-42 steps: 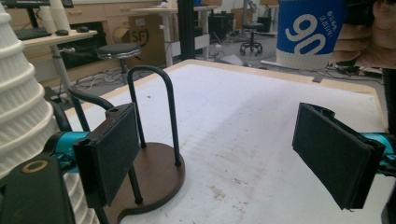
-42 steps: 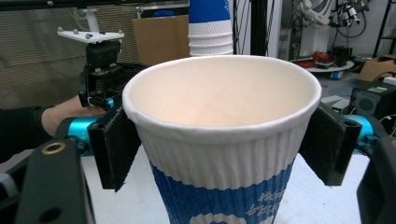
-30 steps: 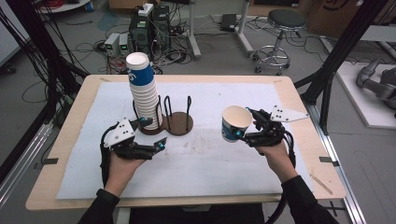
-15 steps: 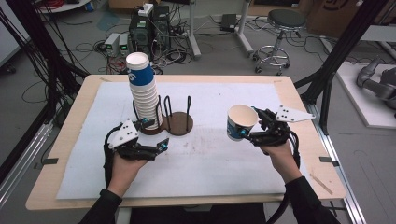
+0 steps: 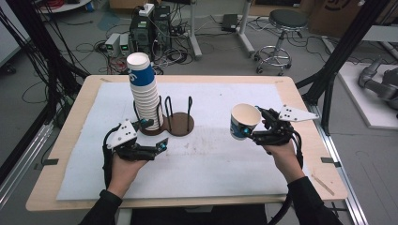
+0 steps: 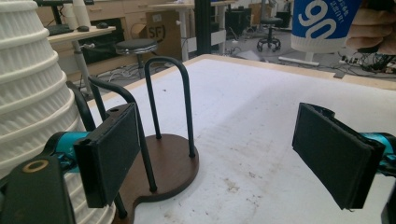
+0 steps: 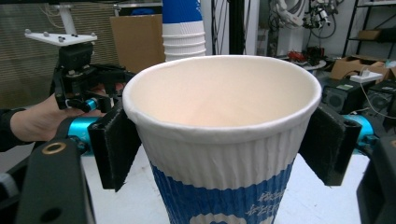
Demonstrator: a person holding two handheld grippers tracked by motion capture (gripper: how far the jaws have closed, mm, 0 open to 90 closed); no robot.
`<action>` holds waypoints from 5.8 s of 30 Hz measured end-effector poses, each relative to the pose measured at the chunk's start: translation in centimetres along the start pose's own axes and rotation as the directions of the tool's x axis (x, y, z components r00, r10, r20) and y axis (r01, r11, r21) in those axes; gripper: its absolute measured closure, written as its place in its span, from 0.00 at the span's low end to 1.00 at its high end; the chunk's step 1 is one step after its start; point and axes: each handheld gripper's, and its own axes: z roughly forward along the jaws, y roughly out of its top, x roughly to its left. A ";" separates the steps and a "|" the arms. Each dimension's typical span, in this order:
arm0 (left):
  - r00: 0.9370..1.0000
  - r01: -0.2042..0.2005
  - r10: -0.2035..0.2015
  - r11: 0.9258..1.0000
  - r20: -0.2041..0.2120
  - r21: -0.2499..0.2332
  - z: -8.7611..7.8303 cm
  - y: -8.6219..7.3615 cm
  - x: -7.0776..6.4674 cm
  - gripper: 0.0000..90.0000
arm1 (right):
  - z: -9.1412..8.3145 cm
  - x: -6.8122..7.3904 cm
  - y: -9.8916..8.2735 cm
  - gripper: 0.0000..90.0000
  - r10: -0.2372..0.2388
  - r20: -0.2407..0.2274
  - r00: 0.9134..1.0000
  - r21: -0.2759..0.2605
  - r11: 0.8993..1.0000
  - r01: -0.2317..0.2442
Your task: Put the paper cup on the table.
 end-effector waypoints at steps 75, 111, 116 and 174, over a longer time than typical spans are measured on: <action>1.000 0.007 -0.007 1.000 0.029 0.007 0.2 -0.6 0.1 0.17 | -0.8 -6.7 -1.7 0.25 -0.002 0.231 0.973 0.040 0.999 -0.008; 0.999 0.010 -0.010 1.000 0.046 0.005 0.5 -0.7 0.0 0.17 | 1.2 -9.4 -6.0 0.25 0.056 0.355 0.933 0.120 0.987 -0.105; 0.999 0.013 -0.013 1.000 0.051 0.007 0.6 -0.8 -0.1 0.16 | 1.6 -9.7 -6.5 0.25 0.061 0.367 0.928 0.131 0.985 -0.116; 0.999 0.005 -0.006 1.000 0.053 0.017 0.8 -0.8 -0.3 0.17 | 1.3 -9.5 -7.8 0.19 0.075 0.487 0.870 0.252 0.942 -0.222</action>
